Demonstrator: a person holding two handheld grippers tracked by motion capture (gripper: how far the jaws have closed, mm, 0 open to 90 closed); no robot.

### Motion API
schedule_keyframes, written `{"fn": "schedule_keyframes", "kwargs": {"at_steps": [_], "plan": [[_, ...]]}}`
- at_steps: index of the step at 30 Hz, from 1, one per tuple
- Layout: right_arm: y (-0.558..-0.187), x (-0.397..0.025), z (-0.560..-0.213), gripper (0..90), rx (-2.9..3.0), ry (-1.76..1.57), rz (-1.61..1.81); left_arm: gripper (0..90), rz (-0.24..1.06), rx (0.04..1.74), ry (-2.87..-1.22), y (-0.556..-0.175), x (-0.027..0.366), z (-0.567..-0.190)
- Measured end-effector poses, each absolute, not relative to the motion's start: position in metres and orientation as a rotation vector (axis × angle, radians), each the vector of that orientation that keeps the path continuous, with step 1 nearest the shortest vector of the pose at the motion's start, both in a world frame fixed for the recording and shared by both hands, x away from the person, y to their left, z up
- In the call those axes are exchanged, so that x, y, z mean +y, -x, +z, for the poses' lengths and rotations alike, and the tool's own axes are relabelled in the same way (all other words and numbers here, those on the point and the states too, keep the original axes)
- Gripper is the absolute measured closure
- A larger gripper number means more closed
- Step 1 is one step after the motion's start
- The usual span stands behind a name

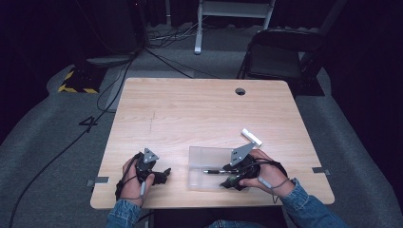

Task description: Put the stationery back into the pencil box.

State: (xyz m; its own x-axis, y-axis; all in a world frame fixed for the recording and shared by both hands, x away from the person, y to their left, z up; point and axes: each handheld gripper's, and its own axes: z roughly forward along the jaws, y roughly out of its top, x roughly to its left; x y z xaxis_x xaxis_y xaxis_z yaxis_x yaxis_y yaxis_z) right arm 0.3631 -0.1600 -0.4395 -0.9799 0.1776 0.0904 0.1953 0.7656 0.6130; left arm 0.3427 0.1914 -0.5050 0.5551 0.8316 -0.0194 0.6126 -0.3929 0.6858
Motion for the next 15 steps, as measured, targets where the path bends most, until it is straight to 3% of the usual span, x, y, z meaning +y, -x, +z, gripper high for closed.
{"fn": "schedule_keyframes", "kwargs": {"at_steps": [15], "plan": [[-0.381,-0.183,-0.416,37.9,-2.936,0.506,-1.192,9.9,0.440,1.159,-2.139,-0.341,0.193,-0.505]]}}
